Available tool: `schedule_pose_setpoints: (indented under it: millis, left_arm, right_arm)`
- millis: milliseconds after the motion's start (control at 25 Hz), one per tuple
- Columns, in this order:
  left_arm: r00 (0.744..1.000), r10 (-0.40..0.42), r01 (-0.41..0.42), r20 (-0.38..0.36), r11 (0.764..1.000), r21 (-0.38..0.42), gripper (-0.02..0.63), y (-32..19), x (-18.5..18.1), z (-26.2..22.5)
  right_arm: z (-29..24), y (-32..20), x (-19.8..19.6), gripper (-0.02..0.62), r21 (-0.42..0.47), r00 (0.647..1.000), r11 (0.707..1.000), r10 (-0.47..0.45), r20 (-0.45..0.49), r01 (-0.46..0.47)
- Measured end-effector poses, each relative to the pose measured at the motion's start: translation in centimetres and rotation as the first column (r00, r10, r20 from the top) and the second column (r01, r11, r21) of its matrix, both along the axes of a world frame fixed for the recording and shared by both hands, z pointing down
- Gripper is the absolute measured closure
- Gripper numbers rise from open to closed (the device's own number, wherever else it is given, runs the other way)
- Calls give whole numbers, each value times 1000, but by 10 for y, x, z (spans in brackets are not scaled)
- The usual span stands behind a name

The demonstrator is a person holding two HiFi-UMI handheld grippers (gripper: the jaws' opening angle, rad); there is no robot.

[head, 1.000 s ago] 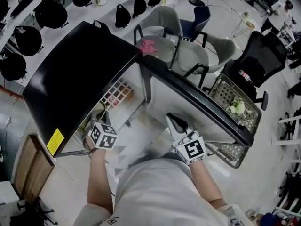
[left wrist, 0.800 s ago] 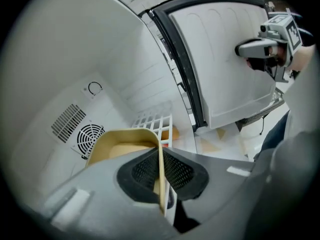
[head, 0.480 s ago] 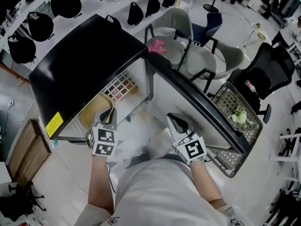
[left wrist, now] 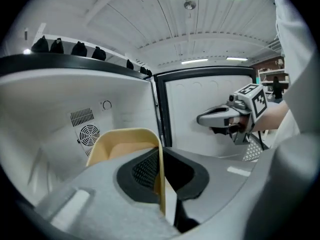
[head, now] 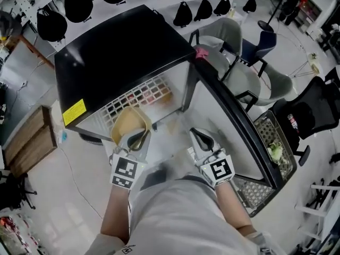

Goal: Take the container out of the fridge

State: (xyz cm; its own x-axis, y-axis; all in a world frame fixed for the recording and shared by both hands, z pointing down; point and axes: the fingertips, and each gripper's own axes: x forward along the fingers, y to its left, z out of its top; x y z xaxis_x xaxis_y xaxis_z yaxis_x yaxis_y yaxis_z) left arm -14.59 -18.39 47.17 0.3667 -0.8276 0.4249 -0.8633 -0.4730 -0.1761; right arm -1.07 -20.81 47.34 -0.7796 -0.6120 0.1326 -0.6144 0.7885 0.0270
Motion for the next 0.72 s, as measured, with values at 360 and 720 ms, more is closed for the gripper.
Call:
schedule_pose_setpoints:
  millis: [360,720]
  left_arm:
    - [976,-104,118,-192,991,62,591,49,-20,-7]
    - [936,-185,228,-298,967,113,591,86,-46,-19]
  right_arm:
    - [-2,16,-52,583,7,982,982,-188,-15,188]
    - [-11,32,-89,583,18,950,950,-311,-27,312]
